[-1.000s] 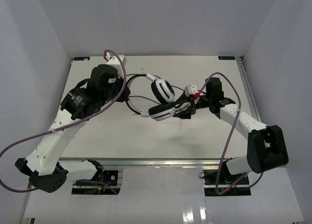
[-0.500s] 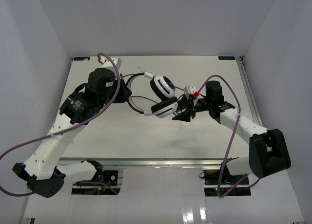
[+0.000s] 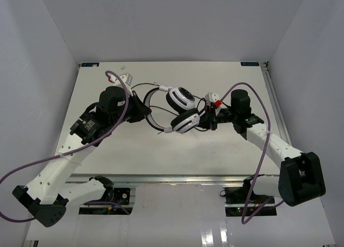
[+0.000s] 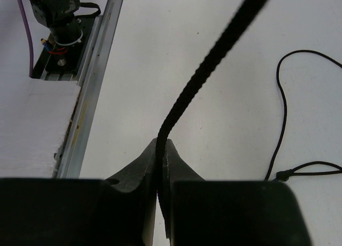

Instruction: Wrap the headphones

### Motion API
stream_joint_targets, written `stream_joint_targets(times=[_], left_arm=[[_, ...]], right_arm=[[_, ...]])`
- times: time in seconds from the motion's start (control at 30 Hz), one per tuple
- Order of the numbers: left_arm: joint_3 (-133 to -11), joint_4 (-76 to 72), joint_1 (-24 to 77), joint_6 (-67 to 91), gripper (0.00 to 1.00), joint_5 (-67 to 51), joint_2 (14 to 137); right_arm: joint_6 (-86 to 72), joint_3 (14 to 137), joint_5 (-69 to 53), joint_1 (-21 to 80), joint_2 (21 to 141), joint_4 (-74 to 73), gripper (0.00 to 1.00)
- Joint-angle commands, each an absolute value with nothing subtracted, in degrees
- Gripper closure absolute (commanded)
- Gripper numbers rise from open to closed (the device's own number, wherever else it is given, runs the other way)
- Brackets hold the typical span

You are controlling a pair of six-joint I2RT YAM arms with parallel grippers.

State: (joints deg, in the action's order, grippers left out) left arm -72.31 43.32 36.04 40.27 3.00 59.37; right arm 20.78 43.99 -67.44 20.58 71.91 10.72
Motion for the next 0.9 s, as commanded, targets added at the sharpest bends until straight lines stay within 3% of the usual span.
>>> stream_joint_targets(times=[0.0,0.23,0.53,0.67,0.87], left_arm=[[-70.62,30.98,35.04,49.34,1.00,-0.01,56.69],[-67.92,23.60,33.54,56.07,1.00,0.12,56.37],[-68.97,17.92,32.03,59.39,1.00,0.09,60.63],[-70.38,16.31,31.13,60.53,1.00,0.45,62.29],[-73.99,17.27,29.46,62.93,1.00,3.39,65.08]], right_arm=[[15.07,43.22,-67.67,20.30,68.52,15.97,0.92],[12.39,41.63,-71.55,21.25,66.24,19.25,0.90],[10.36,43.25,-77.33,26.32,66.02,20.62,0.68],[10.56,45.41,-77.82,29.34,66.20,19.37,0.53],[14.61,48.38,-73.67,31.48,66.55,12.90,0.49]])
